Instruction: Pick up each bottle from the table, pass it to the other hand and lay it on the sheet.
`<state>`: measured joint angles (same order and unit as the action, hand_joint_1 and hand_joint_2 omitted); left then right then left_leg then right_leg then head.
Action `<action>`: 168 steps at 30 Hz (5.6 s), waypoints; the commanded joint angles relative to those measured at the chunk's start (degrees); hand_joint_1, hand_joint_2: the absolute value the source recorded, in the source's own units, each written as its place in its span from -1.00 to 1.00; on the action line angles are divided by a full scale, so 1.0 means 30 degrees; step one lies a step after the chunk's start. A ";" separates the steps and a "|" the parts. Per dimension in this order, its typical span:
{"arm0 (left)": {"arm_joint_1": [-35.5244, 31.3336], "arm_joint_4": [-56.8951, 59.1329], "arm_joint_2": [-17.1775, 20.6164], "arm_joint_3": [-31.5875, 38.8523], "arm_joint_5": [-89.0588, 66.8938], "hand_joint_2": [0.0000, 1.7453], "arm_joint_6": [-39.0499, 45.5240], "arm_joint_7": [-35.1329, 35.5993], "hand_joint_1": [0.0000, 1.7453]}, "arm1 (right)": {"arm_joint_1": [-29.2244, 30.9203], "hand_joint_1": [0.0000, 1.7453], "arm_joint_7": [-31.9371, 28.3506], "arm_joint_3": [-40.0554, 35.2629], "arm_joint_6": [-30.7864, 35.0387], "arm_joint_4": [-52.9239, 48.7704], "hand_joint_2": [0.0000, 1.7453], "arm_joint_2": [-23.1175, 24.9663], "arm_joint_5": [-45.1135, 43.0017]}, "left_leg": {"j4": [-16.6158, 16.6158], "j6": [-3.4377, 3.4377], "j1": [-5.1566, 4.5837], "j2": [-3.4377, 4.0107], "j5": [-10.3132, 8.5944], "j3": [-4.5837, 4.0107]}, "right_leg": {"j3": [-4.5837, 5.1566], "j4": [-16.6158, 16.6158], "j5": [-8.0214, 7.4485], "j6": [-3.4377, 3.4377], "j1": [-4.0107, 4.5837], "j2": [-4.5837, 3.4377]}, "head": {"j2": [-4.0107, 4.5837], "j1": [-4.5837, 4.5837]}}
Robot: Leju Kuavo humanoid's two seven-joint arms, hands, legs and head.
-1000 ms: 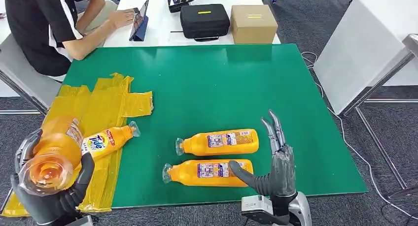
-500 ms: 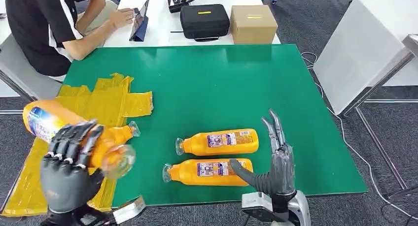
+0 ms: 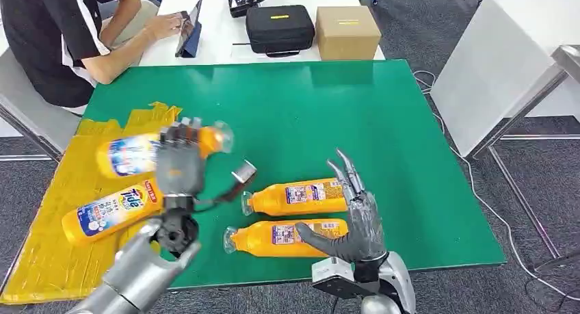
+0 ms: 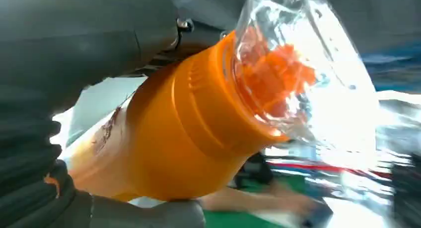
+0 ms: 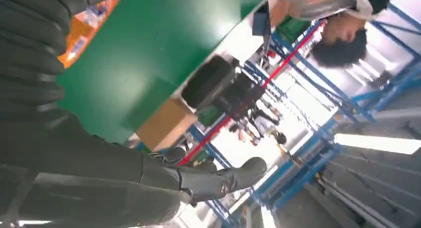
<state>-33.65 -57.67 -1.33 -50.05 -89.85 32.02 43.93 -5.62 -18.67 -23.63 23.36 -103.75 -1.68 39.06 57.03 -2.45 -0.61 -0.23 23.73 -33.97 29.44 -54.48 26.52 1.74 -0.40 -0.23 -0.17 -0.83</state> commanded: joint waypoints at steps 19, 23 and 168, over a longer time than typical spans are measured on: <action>-0.3552 0.7641 -0.0183 0.0798 -0.0049 1.00 -0.2626 -0.4359 1.00 | 0.0176 -1.00 0.0416 -0.0409 -0.2215 0.2150 1.00 0.0913 0.0880 | -0.0015 0.0053 0.0065 0.0007 0.0029 0.0044 | -0.0017 0.0023 0.0031 -0.0021 0.0074 0.0045 | 0.0000 0.0000; -0.3690 0.7390 0.0185 0.2089 -0.0049 1.00 -0.3330 -0.4688 1.00 | 0.0299 -1.00 0.0338 -0.0590 -0.2248 0.2500 1.00 0.0822 0.0775 | -0.0003 0.0047 0.0072 0.0019 0.0015 0.0000 | 0.0029 0.0009 0.0015 -0.0027 0.0084 0.0030 | -0.0007 0.0000; 1.3294 -1.1944 -0.0744 1.1545 2.6594 1.00 -1.3623 -2.2252 -1.00 | 1.1185 -1.00 0.6514 -0.0514 -0.8779 1.3987 1.00 -0.4951 0.7506 | -0.0033 0.0061 0.0003 -0.0186 -0.0011 0.0028 | -0.0030 0.0027 0.0052 -0.0061 0.0008 0.0229 | -0.0001 -0.0015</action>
<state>11.14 -101.35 -5.14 -11.95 -10.67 -8.46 -23.80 27.18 2.21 -25.42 4.71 -69.99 -10.07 68.60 57.04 -2.41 -0.67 -0.64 23.70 -34.16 29.69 -54.58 26.59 1.63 -0.41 0.28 -0.18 -0.87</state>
